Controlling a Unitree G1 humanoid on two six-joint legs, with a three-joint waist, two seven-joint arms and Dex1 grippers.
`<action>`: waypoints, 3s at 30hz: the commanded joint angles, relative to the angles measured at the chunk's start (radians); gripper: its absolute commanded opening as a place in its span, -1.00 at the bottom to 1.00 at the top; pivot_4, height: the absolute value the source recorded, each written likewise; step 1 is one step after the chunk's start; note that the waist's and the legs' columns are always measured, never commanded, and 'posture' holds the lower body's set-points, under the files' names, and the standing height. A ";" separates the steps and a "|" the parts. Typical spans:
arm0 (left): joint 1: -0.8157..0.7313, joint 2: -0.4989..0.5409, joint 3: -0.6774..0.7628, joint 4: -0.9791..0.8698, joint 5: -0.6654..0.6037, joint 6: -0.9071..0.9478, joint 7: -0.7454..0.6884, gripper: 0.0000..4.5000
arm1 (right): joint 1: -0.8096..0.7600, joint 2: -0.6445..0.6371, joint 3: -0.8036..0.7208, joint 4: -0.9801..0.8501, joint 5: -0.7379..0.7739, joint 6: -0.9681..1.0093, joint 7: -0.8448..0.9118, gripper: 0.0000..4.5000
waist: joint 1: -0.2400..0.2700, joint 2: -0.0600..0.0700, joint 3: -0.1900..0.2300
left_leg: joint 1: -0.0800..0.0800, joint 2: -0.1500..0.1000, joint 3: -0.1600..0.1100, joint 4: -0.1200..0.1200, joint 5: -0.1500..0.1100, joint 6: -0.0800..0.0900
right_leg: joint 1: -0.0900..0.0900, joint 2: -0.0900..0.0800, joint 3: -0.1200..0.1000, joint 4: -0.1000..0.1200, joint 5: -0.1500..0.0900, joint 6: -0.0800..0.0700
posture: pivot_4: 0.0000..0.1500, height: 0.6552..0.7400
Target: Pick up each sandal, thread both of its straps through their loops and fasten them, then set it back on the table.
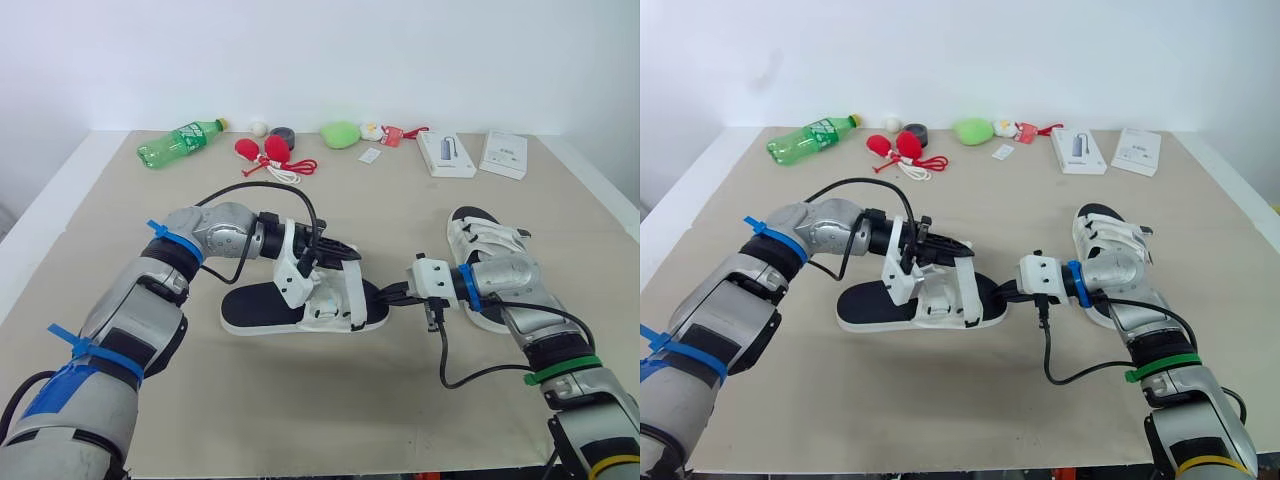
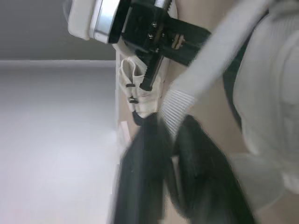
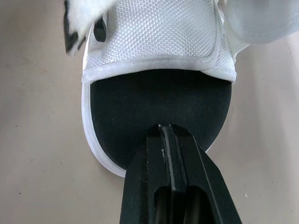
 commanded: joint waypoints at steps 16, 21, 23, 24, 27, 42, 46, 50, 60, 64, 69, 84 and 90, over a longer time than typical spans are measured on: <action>0.287 0.360 0.260 -0.991 -1.277 2.092 -0.969 -0.04 | 0.007 -0.011 0.018 0.020 -0.025 0.002 0.031 -1.00 | -0.002 0.003 0.000 | -0.004 0.006 -0.014 0.007 0.001 -0.001 | 0.001 0.012 -0.005 0.004 -0.006 -0.001 | 1.00 1.00; 0.455 0.345 0.303 -1.204 -1.298 2.245 -0.779 -0.04 | 0.001 -0.001 0.023 0.032 -0.030 -0.003 0.035 -1.00 | -0.003 0.004 -0.001 | -0.002 0.005 -0.013 0.008 0.001 -0.001 | 0.004 0.010 -0.005 0.004 -0.009 -0.004 | 1.00 1.00; 0.529 0.335 0.295 -1.277 -1.268 2.233 -0.733 -0.04 | -0.003 0.005 0.027 0.036 -0.031 -0.003 0.035 -1.00 | -0.003 0.004 0.000 | 0.001 0.005 -0.013 0.007 0.001 -0.001 | 0.006 0.010 -0.005 0.004 -0.009 -0.004 | 1.00 1.00; 0.561 0.329 0.291 -1.306 -1.260 2.232 -0.714 -0.04 | -0.005 0.007 0.028 0.037 -0.032 -0.005 0.036 -1.00 | -0.003 0.003 0.000 | 0.004 0.005 -0.013 0.006 0.000 -0.002 | 0.008 0.010 -0.004 0.004 -0.009 -0.005 | 1.00 1.00; 0.622 0.280 0.274 -1.335 -1.222 2.226 -0.635 -0.04 | -0.008 0.012 0.028 0.040 -0.034 -0.006 0.037 -1.00 | -0.002 0.003 0.000 | 0.006 0.005 -0.013 0.005 0.001 -0.002 | 0.010 0.010 -0.005 0.004 -0.009 -0.006 | 1.00 1.00; 0.606 0.111 0.121 -1.240 -0.935 2.070 -0.544 -0.04 | 0.010 0.002 0.016 0.017 -0.036 -0.004 0.038 -1.00 | -0.002 0.003 0.000 | 0.009 0.005 -0.012 0.003 0.001 -0.002 | 0.013 0.009 -0.004 0.002 -0.009 -0.007 | 1.00 1.00; 0.598 0.093 0.103 -1.232 -0.912 2.096 -0.536 -0.04 | 0.012 0.001 0.014 0.018 -0.038 -0.005 0.034 -1.00 | -0.002 0.003 0.000 | 0.009 0.004 -0.012 0.002 0.001 -0.002 | 0.012 0.009 -0.004 0.002 -0.009 -0.007 | 1.00 1.00; 0.598 0.063 0.085 -1.223 -0.894 2.131 -0.512 -0.04 | 0.012 0.005 0.014 0.015 -0.039 0.000 0.030 -1.00 | -0.002 0.003 0.000 | 0.009 0.004 -0.012 0.002 0.001 -0.002 | 0.012 0.008 -0.004 0.002 -0.009 -0.007 | 1.00 1.00; 0.595 -0.019 0.140 -1.194 -0.949 2.274 -0.475 -0.97 | 0.010 0.005 0.010 0.019 -0.041 0.001 0.025 -1.00 | -0.002 0.003 0.000 | 0.009 0.003 -0.013 0.002 0.001 -0.002 | 0.013 0.007 -0.004 0.002 -0.009 -0.006 | 1.00 1.00; 0.567 -0.023 0.212 -1.183 -1.033 2.349 -0.511 -0.97 | 0.014 -0.001 0.006 0.014 -0.040 0.004 0.025 -1.00 | -0.002 0.003 0.000 | 0.009 0.003 -0.013 0.002 0.001 -0.002 | 0.013 0.007 -0.004 0.002 -0.009 -0.007 | 1.00 1.00; 0.444 0.083 0.334 -1.137 -1.247 2.525 -0.706 -0.97 | 0.018 -0.012 0.001 0.014 -0.038 0.003 0.028 -1.00 | -0.002 0.002 0.000 | 0.009 0.003 -0.013 0.001 0.001 -0.002 | 0.012 0.008 -0.005 0.002 -0.009 -0.007 | 1.00 1.00; 0.203 0.022 0.220 -0.740 -1.084 2.382 -0.802 -0.97 | 0.013 -0.003 0.006 0.014 -0.043 0.009 0.013 -1.00 | -0.002 0.002 0.000 | 0.008 0.002 -0.014 0.000 0.001 -0.003 | 0.012 0.007 -0.005 0.001 -0.011 -0.005 | 1.00 1.00; 0.168 -0.019 0.197 -0.659 -1.024 2.334 -0.831 -0.97 | 0.024 -0.006 0.004 -0.001 -0.041 0.014 0.006 -1.00 | -0.002 0.002 0.000 | 0.008 0.002 -0.013 0.000 0.001 -0.003 | 0.011 0.007 -0.004 0.001 -0.011 -0.005 | 1.00 1.00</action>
